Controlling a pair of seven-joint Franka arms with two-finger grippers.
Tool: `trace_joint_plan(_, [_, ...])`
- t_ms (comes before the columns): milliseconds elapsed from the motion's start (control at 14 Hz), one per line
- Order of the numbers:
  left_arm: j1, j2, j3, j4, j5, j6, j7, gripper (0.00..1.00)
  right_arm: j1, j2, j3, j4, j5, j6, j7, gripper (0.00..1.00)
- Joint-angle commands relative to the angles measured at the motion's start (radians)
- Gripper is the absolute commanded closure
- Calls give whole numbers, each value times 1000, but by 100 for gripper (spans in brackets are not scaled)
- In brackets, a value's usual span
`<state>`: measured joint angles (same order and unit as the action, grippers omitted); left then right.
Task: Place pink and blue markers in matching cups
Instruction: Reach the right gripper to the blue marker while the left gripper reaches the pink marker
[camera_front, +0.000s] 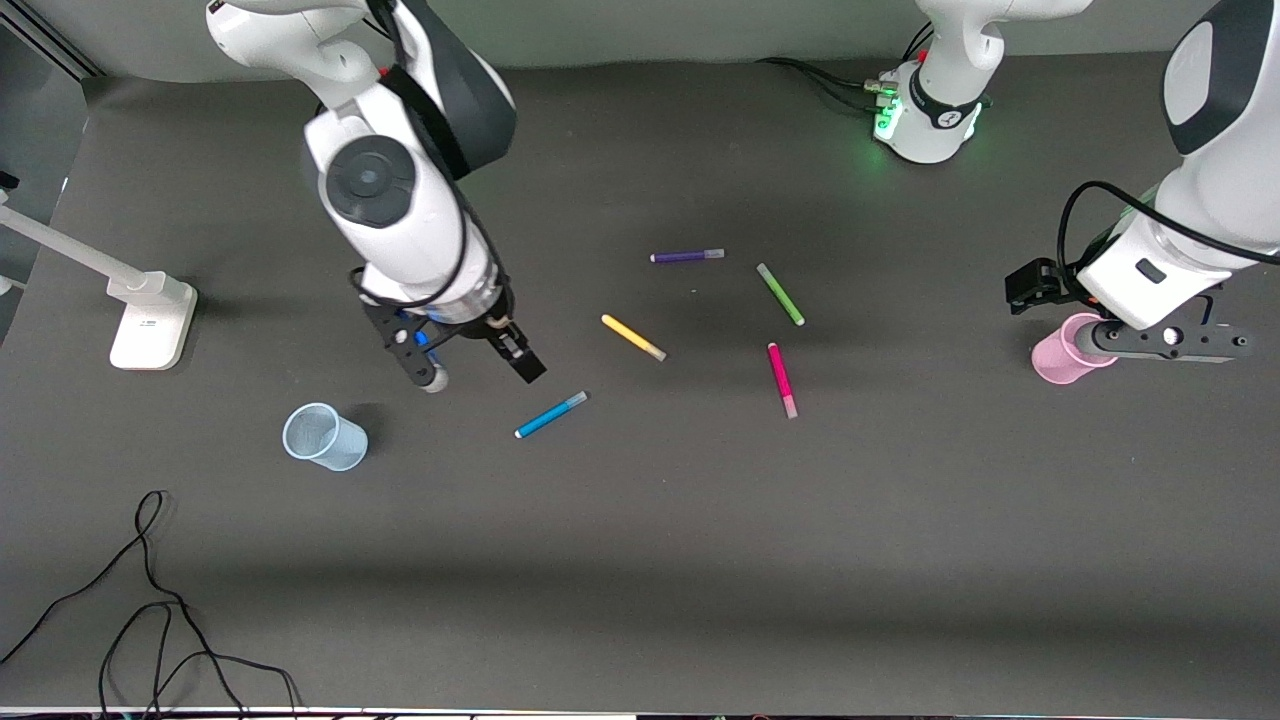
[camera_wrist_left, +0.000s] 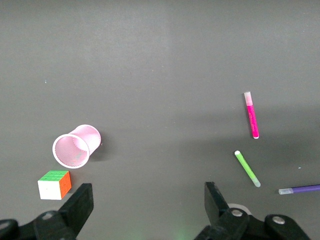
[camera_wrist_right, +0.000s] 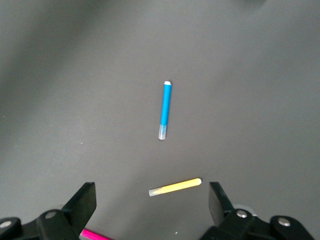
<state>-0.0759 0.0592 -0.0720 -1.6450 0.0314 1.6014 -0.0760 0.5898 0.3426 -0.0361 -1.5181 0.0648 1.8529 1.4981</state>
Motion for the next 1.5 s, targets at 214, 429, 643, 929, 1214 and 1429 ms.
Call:
trace_joint_plan(214, [-21,-25,1,-25,5,-9,-50,2,15,70,-13,13,12,-3,79,0])
trace_joint_plan(429, [-22,-13,-60,-25,1,-3,-196,2,21,125,-13,9,9,28,80,0])
trace_joint_plan(643, [-25,25,-132,-25,1,34,-332,2,22,179,-14,-8,1,107,114,0])
trace_joint_plan(929, [-86,140,-177,-32,2,149,-549,2,22,257,-16,-10,0,189,128,0])
trace_joint_plan(1214, [-152,263,-177,-61,2,302,-662,6,24,317,-16,-51,0,297,148,0])
trace_joint_plan(1429, [-177,327,-177,-104,2,417,-673,6,38,341,-16,-91,0,357,160,0])
